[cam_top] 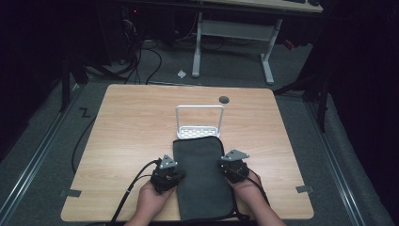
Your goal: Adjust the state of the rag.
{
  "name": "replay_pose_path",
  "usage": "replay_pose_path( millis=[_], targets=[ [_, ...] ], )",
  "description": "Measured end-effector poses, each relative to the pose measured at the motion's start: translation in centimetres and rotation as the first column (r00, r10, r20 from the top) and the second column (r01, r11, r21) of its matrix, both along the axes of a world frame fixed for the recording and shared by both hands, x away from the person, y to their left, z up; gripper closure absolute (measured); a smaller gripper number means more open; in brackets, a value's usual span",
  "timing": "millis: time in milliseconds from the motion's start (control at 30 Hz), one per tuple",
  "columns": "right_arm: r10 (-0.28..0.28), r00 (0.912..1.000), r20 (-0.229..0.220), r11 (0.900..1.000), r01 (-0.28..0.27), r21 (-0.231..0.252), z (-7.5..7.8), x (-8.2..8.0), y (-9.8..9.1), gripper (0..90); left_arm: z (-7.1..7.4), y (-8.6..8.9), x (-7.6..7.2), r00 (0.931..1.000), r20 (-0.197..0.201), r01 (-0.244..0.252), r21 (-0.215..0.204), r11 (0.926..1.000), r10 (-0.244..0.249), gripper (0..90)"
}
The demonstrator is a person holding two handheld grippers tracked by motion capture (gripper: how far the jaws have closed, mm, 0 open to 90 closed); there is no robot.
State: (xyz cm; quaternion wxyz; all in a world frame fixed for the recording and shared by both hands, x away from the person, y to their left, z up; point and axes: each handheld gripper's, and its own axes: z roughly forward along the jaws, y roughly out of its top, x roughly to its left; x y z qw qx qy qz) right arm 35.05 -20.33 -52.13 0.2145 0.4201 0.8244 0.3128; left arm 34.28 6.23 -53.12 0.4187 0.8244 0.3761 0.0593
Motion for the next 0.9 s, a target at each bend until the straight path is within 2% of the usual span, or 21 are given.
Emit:
replay_pose_path(
  millis=[67, 200, 400, 467, 733, 900],
  targets=[
    [-0.002, 1.0, -0.007, 0.9999, 0.003, 0.016, -0.3, 0.4, -0.1, 90.0, -0.1, 0.1, 0.0, 1.0, -0.001, 0.002, -0.006, 1.0, -0.002, 85.6],
    [0.002, 1.0, -0.003, 1.0, -0.002, 0.005, -0.3, 0.2, 0.0, 90.0, -0.2, 0.3, 0.0, 1.0, 0.003, 0.007, -0.018, 0.9998, -0.007, 85.8],
    [0.002, 1.0, -0.003, 0.9998, -0.002, 0.02, -0.4, 0.0, -0.1, 90.0, -0.3, 0.5, -0.4, 0.9998, 0.012, 0.015, -0.013, 0.9998, -0.015, 87.1],
    [0.007, 1.0, -0.007, 0.9994, -0.007, 0.034, -0.4, -0.2, -0.2, 90.0, -0.2, 0.8, -0.6, 0.9997, 0.004, 0.024, -0.013, 0.9996, -0.024, 87.8],
    [0.047, 0.9989, -0.003, 0.9977, -0.046, 0.05, -0.5, -2.4, -0.3, 89.6, 0.0, 1.5, -1.6, 0.997, -0.013, 0.076, 0.006, 0.9971, -0.076, 87.9],
    [0.066, 0.9978, -0.01, 0.9949, -0.065, 0.078, -0.6, -3.9, -0.5, 89.2, 0.0, 2.0, -2.8, 0.9945, -0.026, 0.101, -0.009, 0.9949, -0.101, 87.9]
  ],
)
